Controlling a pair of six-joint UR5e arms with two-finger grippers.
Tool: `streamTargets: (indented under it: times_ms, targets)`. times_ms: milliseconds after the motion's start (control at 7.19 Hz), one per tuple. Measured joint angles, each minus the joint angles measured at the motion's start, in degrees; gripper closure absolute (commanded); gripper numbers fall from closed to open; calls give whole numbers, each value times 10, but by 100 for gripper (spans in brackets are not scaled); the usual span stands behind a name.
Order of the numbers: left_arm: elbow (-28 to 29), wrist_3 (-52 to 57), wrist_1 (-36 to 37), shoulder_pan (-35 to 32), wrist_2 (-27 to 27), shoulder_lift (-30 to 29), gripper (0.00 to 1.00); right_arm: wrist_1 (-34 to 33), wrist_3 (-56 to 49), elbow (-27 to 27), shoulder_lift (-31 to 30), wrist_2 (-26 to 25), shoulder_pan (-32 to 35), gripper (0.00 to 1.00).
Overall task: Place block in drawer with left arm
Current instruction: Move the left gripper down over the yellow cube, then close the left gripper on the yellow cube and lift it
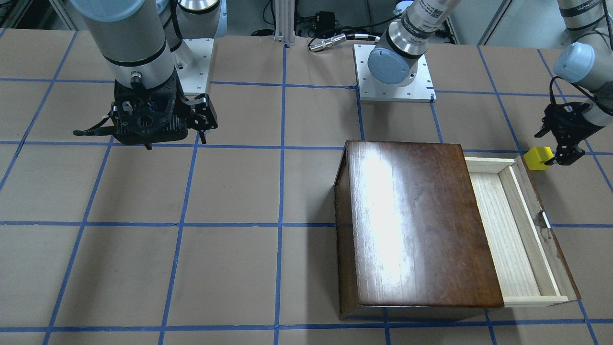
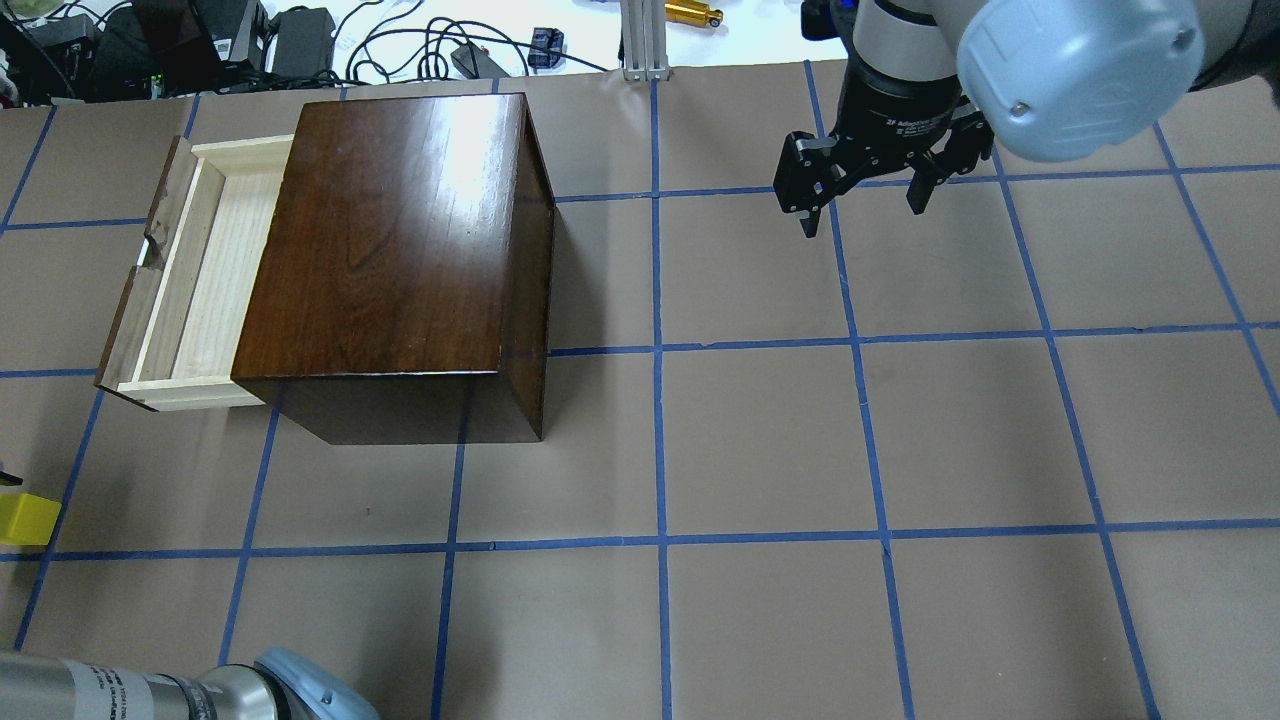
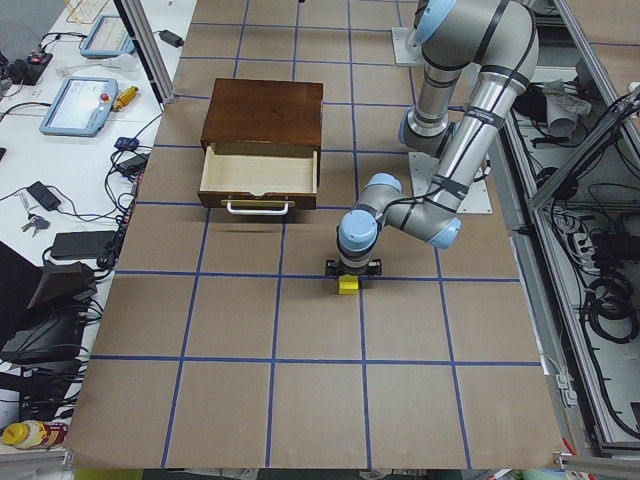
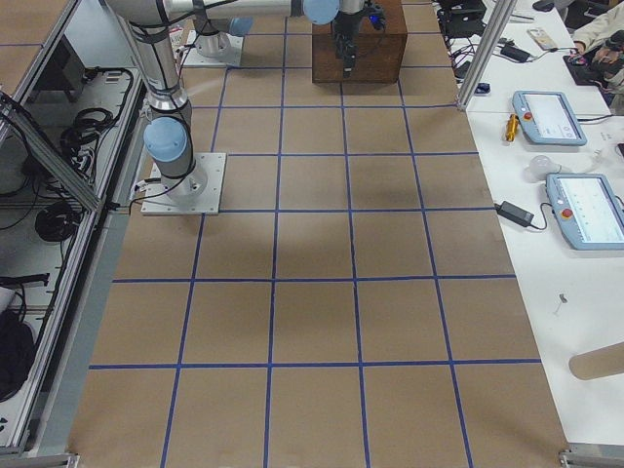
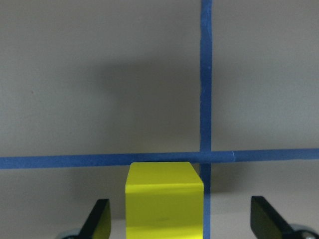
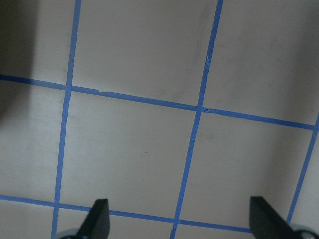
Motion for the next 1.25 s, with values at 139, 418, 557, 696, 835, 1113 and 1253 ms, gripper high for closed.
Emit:
streamTargets:
  times_ms: [139, 418, 557, 696, 835, 1113, 1253]
  targets:
    - [0, 0, 6, 0, 1, -5, 0, 0, 0, 0, 0, 0, 0, 0]
    - [-1, 0, 16, 0, 2, -15, 0, 0, 0, 0, 0, 0, 0, 0]
    - [-1, 0, 23, 0, 2, -21, 0, 0, 0, 0, 0, 0, 0, 0]
    - [-1, 0, 28, 0, 1, -28, 0, 0, 0, 0, 0, 0, 0, 0]
    - [-1, 0, 32, 0, 0, -34, 0, 0, -1, 0, 0, 0, 0, 0]
    - [-1, 0, 38, 0, -1, -45, 0, 0, -1, 0, 0, 0, 0, 0]
    - [-1, 0, 43, 0, -1, -49, 11, 0, 0, 0, 0, 0, 0, 0]
